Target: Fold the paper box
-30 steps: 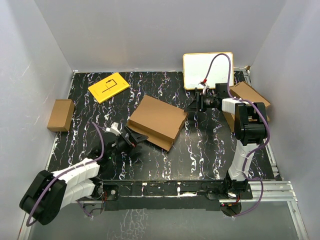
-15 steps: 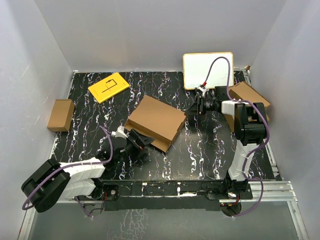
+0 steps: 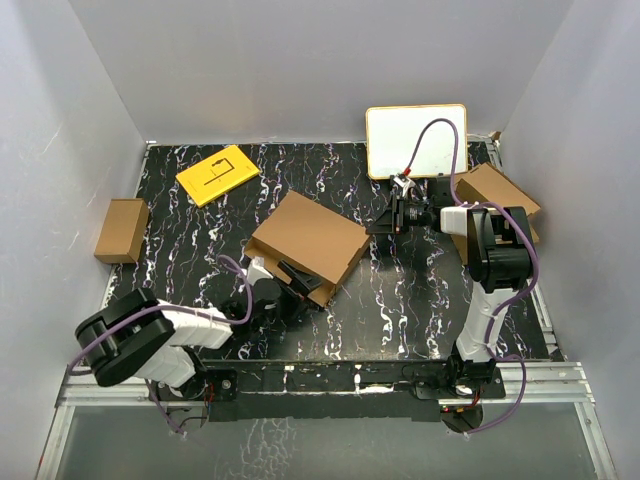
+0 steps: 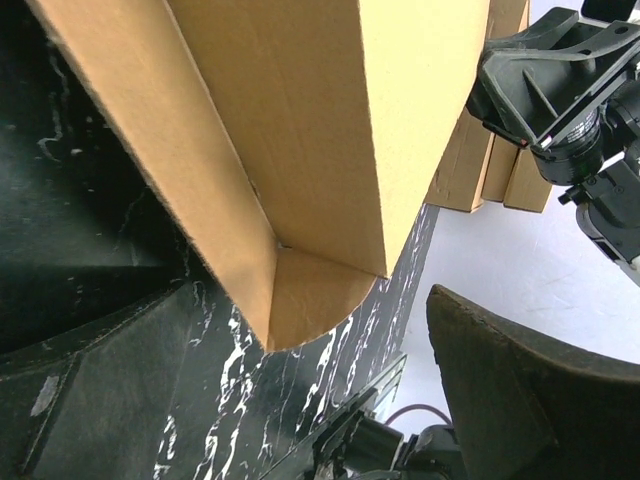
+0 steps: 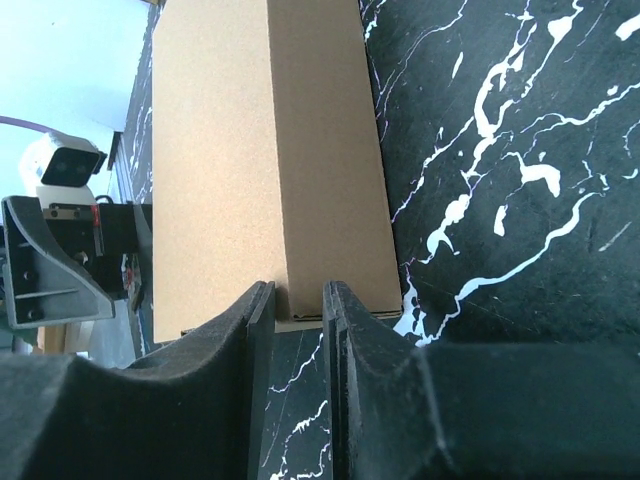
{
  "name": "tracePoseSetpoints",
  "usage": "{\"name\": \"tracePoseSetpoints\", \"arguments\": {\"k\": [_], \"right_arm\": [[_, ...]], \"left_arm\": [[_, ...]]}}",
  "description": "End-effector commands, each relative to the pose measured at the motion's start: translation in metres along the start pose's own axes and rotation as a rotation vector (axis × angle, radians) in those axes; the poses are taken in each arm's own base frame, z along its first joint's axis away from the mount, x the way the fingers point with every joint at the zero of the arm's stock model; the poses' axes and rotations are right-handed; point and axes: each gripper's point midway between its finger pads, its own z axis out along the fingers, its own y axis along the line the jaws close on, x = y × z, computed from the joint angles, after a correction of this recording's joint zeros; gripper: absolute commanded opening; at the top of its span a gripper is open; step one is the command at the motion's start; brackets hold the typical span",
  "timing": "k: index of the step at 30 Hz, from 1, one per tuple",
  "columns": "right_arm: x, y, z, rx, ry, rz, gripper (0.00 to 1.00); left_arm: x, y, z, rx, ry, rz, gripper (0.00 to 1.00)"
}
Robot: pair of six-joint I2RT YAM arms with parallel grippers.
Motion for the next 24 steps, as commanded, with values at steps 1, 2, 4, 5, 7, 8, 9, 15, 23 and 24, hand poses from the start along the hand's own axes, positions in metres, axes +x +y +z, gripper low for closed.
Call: {"name": "tracePoseSetpoints", "arguments": {"k": [1, 2, 4, 5, 7, 8, 9, 15, 23, 24], "right_arm": [[-0.003, 0.003, 0.002, 0.017, -0.015, -0.043, 0.28], [-0.002, 0.002, 0.002, 0.018, -0.014, -0.04, 0.28], [-0.002, 0.002, 0.002, 0.019, -0.014, -0.042, 0.28], [-0.002, 0.002, 0.002, 0.02, -0.015, -0.04, 0.28], [-0.002, 0.001, 0.002, 0.022, -0.015, -0.04, 0.28], [-0.001, 0.001, 0.002, 0.023, -0.015, -0.04, 0.28], [-0.001, 0.001, 0.002, 0.022, -0.015, -0.039, 0.28], [0.0, -0.001, 0.003, 0.032, -0.013, -0.033, 0.27], [0.003, -0.001, 0.006, 0.034, -0.002, -0.033, 0.25], [0.004, -0.002, 0.006, 0.034, -0.001, -0.032, 0.25]], "left_arm": [[-0.002, -0.031, 0.011, 0.077, -0.062, -0.061, 0.97], [0.001, -0.032, 0.013, 0.075, -0.059, -0.063, 0.97], [0.005, -0.032, 0.016, 0.06, -0.055, -0.076, 0.97], [0.007, -0.031, 0.018, 0.049, -0.053, -0.081, 0.97], [0.012, -0.027, 0.021, 0.026, -0.051, -0.093, 0.96], [0.013, -0.026, 0.022, 0.02, -0.054, -0.1, 0.95], [0.016, -0.025, 0.022, 0.012, -0.055, -0.105, 0.94], [0.019, -0.025, 0.025, -0.003, -0.075, -0.126, 0.86], [0.02, -0.026, 0.03, -0.021, -0.084, -0.143, 0.76], [0.02, -0.025, 0.03, -0.023, -0.085, -0.149, 0.75]]}}
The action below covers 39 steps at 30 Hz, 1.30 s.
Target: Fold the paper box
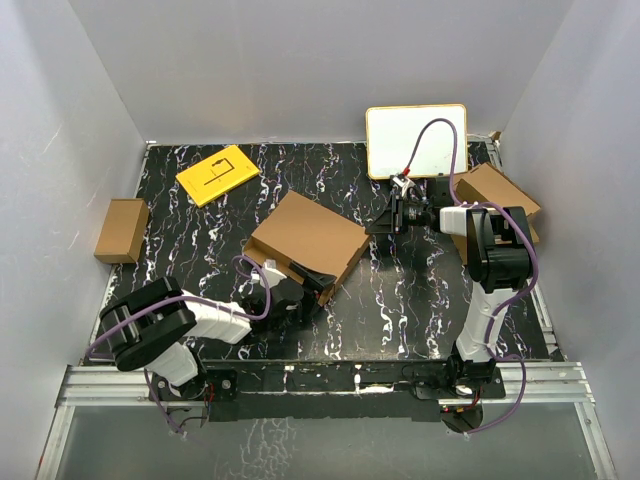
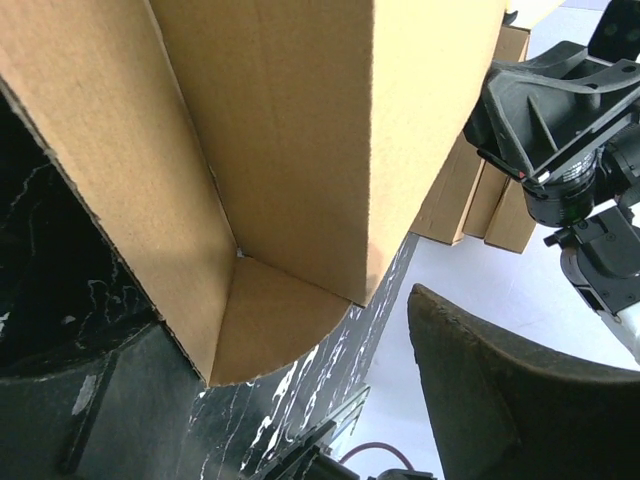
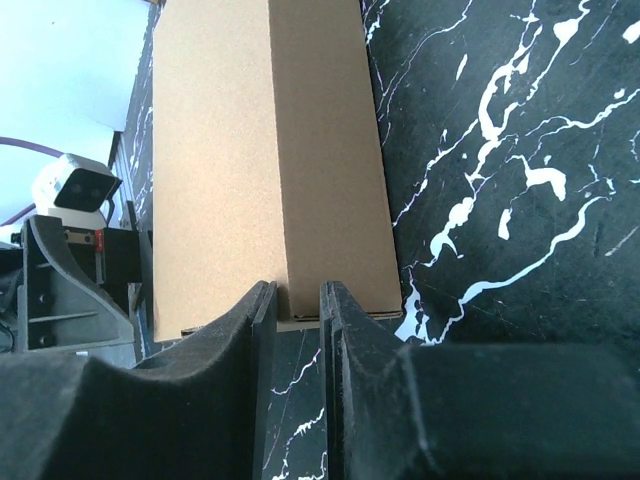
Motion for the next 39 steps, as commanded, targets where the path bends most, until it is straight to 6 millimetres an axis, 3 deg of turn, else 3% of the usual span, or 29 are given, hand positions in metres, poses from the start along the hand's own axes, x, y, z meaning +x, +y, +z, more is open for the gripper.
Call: {"name": "tracePoseSetpoints", "arguments": {"k": [1, 39], "right_arm": [[0.0042, -0.0028, 0.0044, 0.035, -0.002, -0.029, 0.25], [0.0137, -0.0027, 0.0127, 0.035, 0.027, -0.025, 0.21]], "left_arm": [[-0.0021, -0.0083, 0.0041, 0.01, -0.032, -0.033, 0.73], [-0.0027, -0.0102, 0.0082, -0.01, -0.048, -0.051, 0.29]]}}
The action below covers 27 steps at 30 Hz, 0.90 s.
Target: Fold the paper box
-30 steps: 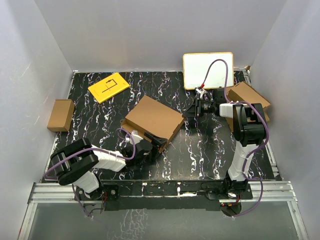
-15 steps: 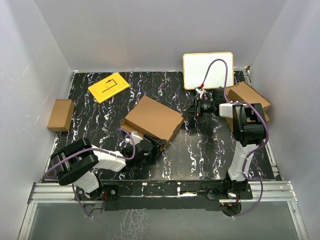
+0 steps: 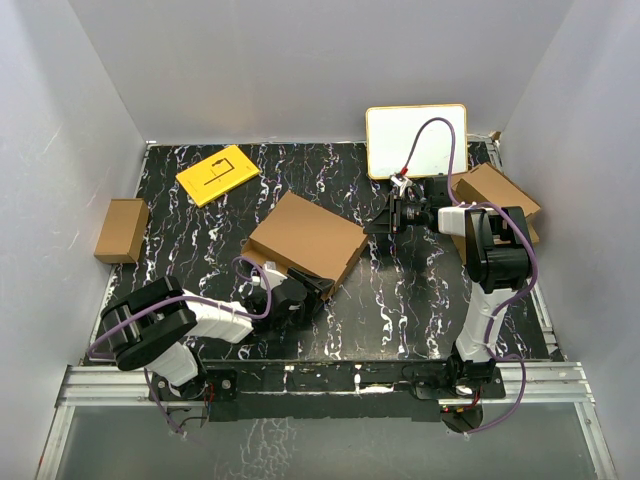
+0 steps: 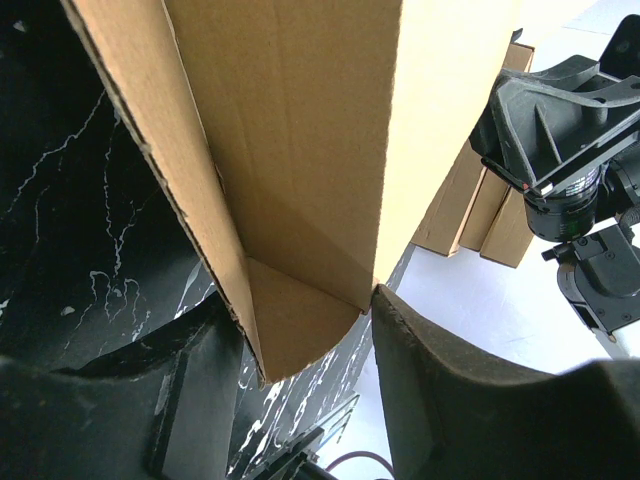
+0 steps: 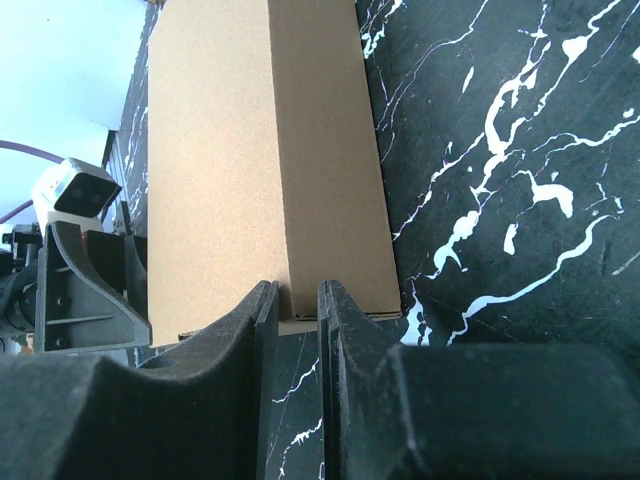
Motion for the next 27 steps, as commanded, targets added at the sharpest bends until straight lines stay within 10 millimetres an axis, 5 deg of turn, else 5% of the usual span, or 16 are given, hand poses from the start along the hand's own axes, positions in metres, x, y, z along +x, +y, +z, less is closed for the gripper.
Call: {"name": "tracePoseSetpoints", "arguments": {"k": [1, 16, 22, 27], "right_arm": [[0.014, -0.004, 0.008, 0.035, 0.026, -0.003, 0.21], [0.015, -0.001, 0.011, 0.028, 0.033, -0.009, 0.21], [0.013, -0.003, 0.01, 0.039, 0.029, -0.014, 0.22], [0.013, -0.005, 0.009, 0.044, 0.03, -0.012, 0.23]], "left_arm": [[0.0, -0.014, 0.004, 0.025, -0.024, -0.003, 0.28], [0.0, -0.017, 0.003, 0.024, -0.026, 0.0, 0.07], [0.0, -0.015, -0.004, 0.02, -0.01, 0.031, 0.37], [-0.006, -0.015, -0.014, 0.02, -0.012, 0.02, 0.52]]}}
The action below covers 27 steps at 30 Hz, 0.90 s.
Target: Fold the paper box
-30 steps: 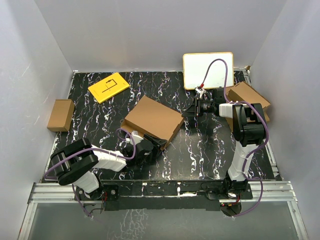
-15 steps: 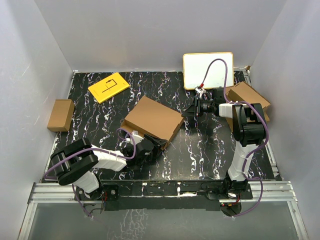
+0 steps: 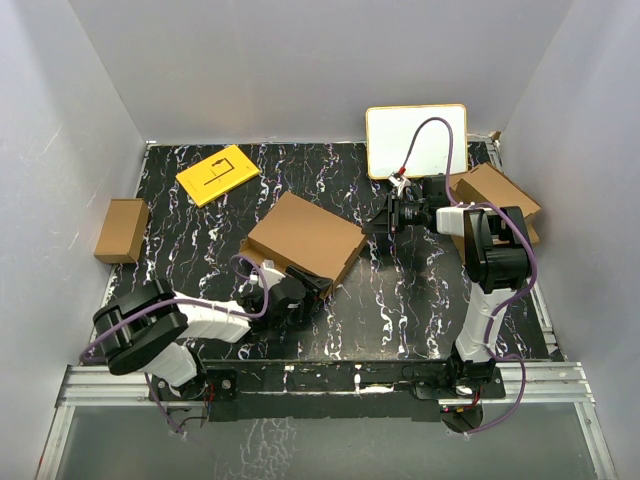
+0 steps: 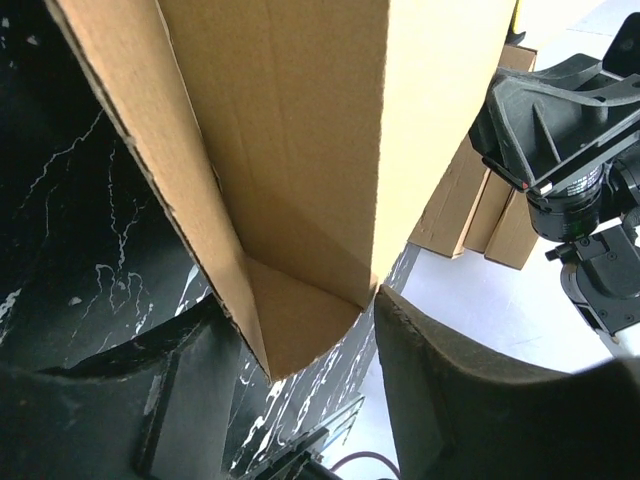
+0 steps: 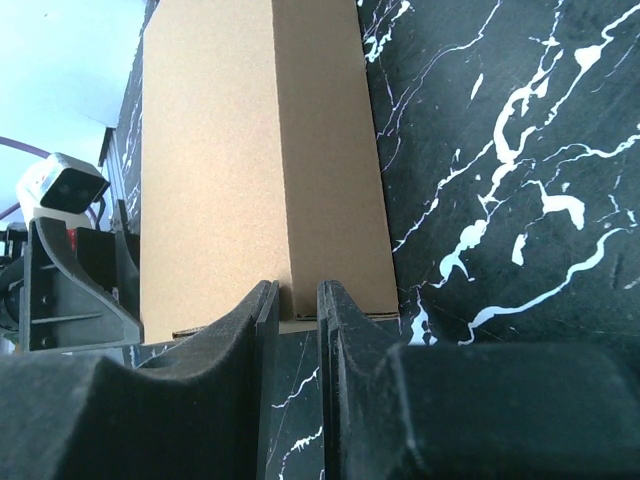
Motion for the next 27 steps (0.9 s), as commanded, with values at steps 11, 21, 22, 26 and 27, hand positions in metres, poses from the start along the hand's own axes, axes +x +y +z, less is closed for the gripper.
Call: {"name": "tracePoseSetpoints", "arguments": {"k": [11, 21, 22, 26, 27], "right_arm": [[0.014, -0.007, 0.006, 0.047, 0.032, 0.004, 0.23], [0.014, -0.008, 0.006, 0.052, 0.034, 0.005, 0.23], [0.014, -0.008, 0.006, 0.053, 0.034, 0.004, 0.23], [0.014, -0.009, 0.006, 0.054, 0.034, 0.005, 0.22], [0.015, -0.009, 0.006, 0.055, 0.035, 0.005, 0.22]], "left_arm": [[0.004, -0.011, -0.012, -0.044, 0.024, -0.009, 0.66], [0.009, -0.005, -0.007, -0.185, 0.02, 0.016, 0.52], [0.009, -0.005, -0.007, -0.186, 0.017, 0.016, 0.49], [0.006, -0.009, -0.008, -0.187, 0.005, 0.028, 0.42], [0.006, -0.008, -0.008, -0.191, 0.003, 0.032, 0.4]]}}
